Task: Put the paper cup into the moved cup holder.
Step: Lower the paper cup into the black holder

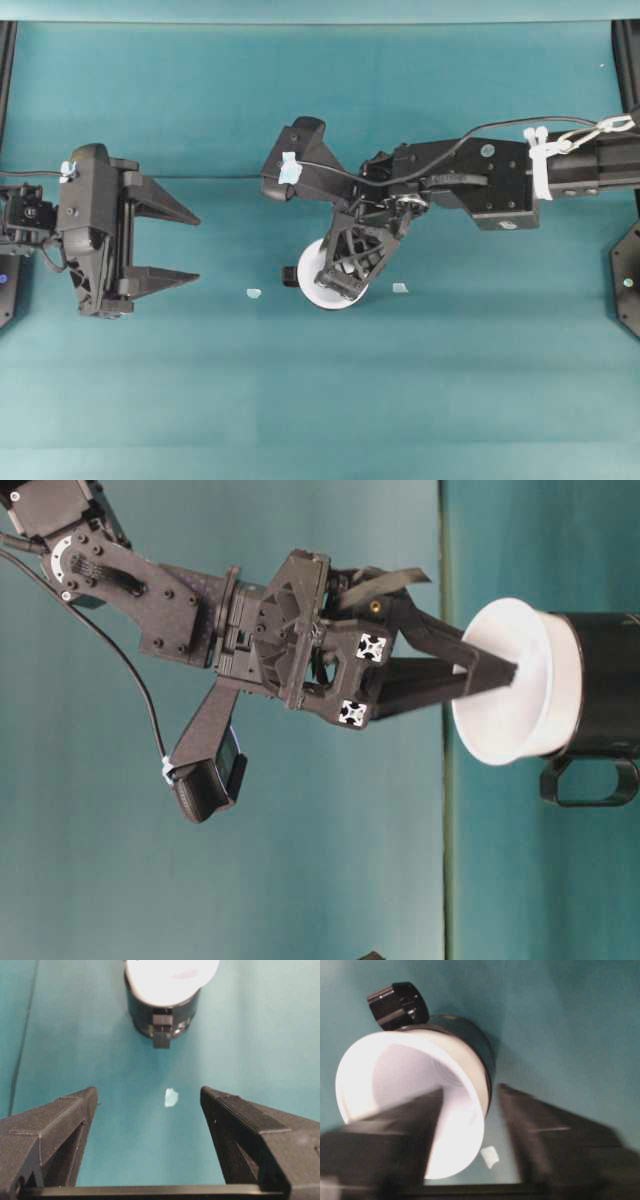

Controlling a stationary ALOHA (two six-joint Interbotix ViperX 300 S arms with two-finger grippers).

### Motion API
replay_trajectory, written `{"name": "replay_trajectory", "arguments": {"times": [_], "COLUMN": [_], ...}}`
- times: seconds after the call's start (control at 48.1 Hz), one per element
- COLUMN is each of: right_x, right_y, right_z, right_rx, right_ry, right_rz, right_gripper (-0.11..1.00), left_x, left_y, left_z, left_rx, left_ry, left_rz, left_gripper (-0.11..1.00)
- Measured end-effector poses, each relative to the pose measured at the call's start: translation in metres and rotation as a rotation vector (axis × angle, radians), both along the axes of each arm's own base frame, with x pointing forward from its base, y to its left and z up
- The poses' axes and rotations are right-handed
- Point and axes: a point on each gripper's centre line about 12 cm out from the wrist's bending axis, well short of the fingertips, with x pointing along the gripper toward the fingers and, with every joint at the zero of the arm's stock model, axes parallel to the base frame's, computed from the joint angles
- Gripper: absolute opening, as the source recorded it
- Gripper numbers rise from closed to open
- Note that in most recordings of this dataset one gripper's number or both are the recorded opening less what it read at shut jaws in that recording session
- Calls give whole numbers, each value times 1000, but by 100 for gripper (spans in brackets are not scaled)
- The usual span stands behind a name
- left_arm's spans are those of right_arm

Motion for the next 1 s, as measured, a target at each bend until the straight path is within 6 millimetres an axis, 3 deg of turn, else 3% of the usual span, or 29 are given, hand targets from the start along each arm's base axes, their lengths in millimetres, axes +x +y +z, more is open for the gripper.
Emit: {"name": "replay_trajectory", "arguments": {"times": [0.062, 0.125, 0.707, 0.998], "right_x": [0, 0, -1, -7], "right_y": [1, 1, 3, 1], "right_z": [0, 0, 1, 29], "right_rx": [0, 0, -3, -30], "right_ry": [-2, 0, -1, -62], "right_rz": [1, 2, 9, 17], "right_gripper": [79, 85, 84, 84], "left_x": [0, 0, 0, 0], "left_y": [0, 0, 0, 0], "left_z": [0, 0, 0, 0], "left_rx": [0, 0, 0, -13], "left_ry": [0, 0, -2, -2], "left_rz": [0, 0, 0, 8], "left_gripper": [85, 85, 85, 85]}}
